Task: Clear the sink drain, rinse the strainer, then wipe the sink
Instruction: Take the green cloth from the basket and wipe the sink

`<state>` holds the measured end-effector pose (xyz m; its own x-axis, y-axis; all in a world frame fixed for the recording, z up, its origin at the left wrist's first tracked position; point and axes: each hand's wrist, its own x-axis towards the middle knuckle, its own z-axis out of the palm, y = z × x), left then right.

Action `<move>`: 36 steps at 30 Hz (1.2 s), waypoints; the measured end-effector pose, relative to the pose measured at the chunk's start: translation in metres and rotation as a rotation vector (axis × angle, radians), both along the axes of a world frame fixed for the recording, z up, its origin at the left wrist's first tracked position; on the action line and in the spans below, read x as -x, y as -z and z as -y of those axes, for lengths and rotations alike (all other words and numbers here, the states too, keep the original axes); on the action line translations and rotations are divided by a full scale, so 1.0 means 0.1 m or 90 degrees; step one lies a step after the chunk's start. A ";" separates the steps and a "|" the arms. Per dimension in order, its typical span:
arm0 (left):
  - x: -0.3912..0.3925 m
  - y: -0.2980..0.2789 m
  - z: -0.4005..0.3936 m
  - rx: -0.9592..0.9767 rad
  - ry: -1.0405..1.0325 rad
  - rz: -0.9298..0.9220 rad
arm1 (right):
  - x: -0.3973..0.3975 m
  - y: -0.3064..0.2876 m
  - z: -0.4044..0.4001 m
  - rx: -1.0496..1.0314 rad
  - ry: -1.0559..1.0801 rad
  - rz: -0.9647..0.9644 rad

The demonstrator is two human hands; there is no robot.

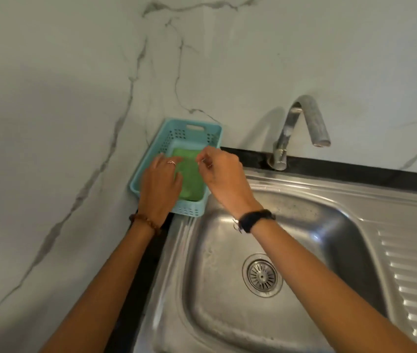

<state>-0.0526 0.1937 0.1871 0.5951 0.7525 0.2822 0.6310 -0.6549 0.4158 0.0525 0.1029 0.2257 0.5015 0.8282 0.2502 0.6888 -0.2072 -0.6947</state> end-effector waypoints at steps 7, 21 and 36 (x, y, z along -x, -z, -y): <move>0.06 0.34 -0.26 0.045 -0.112 -0.085 | -0.07 0.48 -0.99 0.356 -0.039 0.102; 0.03 0.48 -0.34 0.067 -0.111 -0.069 | -0.01 0.74 -1.21 0.401 -0.042 0.135; -0.35 -0.49 0.48 0.855 0.011 0.737 | -0.23 -0.05 0.61 -0.325 -0.056 -0.839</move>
<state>-0.0180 0.1460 0.2360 0.5667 0.7928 -0.2242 -0.3490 0.4774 0.8064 0.0756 0.0420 0.2307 0.5520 0.8303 -0.0765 -0.5156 0.2678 -0.8139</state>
